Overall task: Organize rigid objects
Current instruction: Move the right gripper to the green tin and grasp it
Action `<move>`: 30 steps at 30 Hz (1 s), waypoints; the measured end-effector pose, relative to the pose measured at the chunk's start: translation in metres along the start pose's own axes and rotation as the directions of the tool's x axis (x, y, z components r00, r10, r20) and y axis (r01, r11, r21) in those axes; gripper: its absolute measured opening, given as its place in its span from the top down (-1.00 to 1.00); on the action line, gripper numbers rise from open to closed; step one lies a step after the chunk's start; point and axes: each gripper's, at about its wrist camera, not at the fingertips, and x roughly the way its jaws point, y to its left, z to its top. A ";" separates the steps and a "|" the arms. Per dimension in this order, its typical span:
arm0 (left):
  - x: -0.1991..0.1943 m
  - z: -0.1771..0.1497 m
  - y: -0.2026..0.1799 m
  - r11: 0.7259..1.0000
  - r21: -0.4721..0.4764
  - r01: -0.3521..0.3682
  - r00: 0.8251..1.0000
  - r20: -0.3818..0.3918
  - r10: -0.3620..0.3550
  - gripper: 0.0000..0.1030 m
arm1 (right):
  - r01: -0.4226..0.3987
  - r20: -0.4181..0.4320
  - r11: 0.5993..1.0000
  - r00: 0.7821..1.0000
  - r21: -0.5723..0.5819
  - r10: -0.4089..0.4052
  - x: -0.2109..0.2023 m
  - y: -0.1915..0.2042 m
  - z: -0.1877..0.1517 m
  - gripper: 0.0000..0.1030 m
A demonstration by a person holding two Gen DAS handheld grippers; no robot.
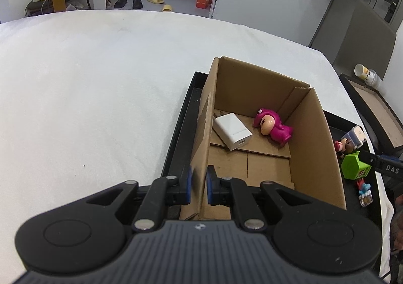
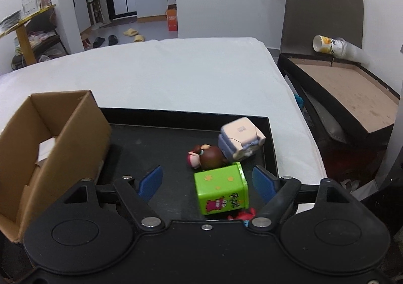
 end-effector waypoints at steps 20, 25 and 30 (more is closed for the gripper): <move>0.000 -0.002 0.007 1.000 -0.017 0.026 1.000 0.009 -0.026 0.79 | -0.007 0.054 0.997 0.998 -0.081 0.012 -0.003 0.012 0.008 0.07; 0.000 -0.001 0.008 0.999 -0.021 0.029 1.000 0.010 -0.029 0.79 | -0.027 0.088 0.995 0.995 -0.097 0.036 -0.012 0.015 0.019 0.07; -0.001 -0.002 0.009 0.999 -0.023 0.033 0.999 0.012 -0.033 0.79 | -0.048 0.145 0.988 0.987 -0.144 0.069 -0.022 0.026 0.032 0.07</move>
